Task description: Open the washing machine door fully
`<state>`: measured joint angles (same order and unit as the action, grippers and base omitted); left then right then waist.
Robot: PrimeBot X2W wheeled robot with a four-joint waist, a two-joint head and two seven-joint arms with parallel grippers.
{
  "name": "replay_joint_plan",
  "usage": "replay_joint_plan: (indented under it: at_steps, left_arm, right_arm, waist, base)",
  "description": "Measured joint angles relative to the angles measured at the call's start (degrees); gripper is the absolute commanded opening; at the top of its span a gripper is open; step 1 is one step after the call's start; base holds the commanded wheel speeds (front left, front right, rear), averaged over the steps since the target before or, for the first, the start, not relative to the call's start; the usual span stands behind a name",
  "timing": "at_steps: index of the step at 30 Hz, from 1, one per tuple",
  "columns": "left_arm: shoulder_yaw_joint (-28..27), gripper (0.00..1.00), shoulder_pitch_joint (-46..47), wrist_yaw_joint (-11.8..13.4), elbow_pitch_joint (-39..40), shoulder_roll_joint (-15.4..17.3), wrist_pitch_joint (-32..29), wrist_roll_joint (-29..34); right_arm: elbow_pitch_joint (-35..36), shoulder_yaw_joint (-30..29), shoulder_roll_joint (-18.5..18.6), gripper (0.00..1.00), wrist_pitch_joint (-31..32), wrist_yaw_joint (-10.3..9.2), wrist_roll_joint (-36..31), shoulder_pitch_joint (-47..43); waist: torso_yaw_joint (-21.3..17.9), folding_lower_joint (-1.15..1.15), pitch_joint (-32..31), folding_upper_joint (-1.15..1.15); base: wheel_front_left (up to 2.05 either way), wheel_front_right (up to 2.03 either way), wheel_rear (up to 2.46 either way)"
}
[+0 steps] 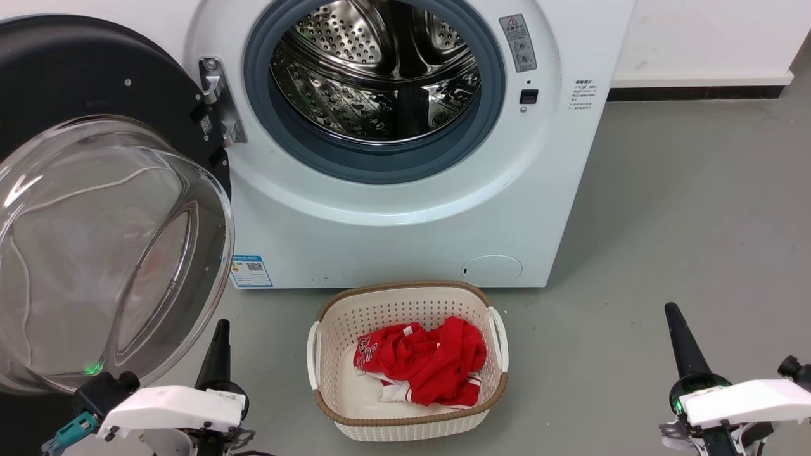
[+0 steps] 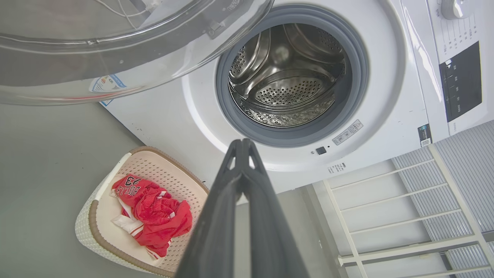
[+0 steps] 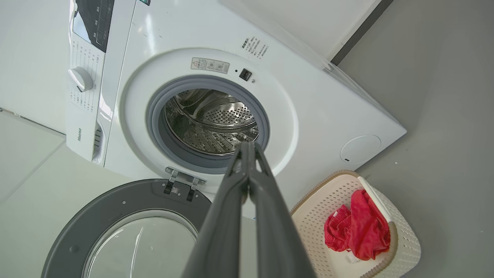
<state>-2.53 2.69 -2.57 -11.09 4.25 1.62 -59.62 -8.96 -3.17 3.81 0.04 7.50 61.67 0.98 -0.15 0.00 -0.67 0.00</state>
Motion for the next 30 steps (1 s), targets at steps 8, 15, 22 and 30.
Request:
replay_joint_plan:
  at_steps: [8, 15, 22, 30]
  left_arm:
    - [-0.7, 0.00, 0.4, -0.9, -0.5, -0.3, -1.5, -5.5]
    - [-1.3, 0.00, 1.0, -1.5, -0.8, -0.5, -2.5, -9.6]
    - [-1.7, 0.00, 1.2, -2.0, -1.2, -0.7, -3.5, -13.5]
    - [-2.2, 0.00, 1.6, -2.5, -1.6, -0.8, -4.5, -17.6]
  right_arm:
    - [-0.8, -0.3, 0.0, 0.00, 1.0, 0.00, 5.4, 0.6]
    - [-1.5, -0.5, 0.0, 0.00, 1.5, -0.01, 9.3, 1.3]
    - [-2.1, -0.7, 0.0, 0.00, 2.1, -0.01, 13.1, 1.9]
    - [-2.6, -1.0, 0.0, 0.00, 2.9, -0.01, 17.1, 2.5]
  waist:
    - [0.0, 0.00, 0.1, 0.00]
    - [0.0, 0.00, 0.2, 0.00]
    - [0.1, 0.00, 0.3, 0.00]
    - [0.1, 0.00, 0.4, 0.00]
  base:
    - [0.00, 0.00, 0.00]
    - [0.00, 0.00, 0.00]
    - [0.00, 0.00, 0.00]
    - [0.00, 0.00, 0.00]
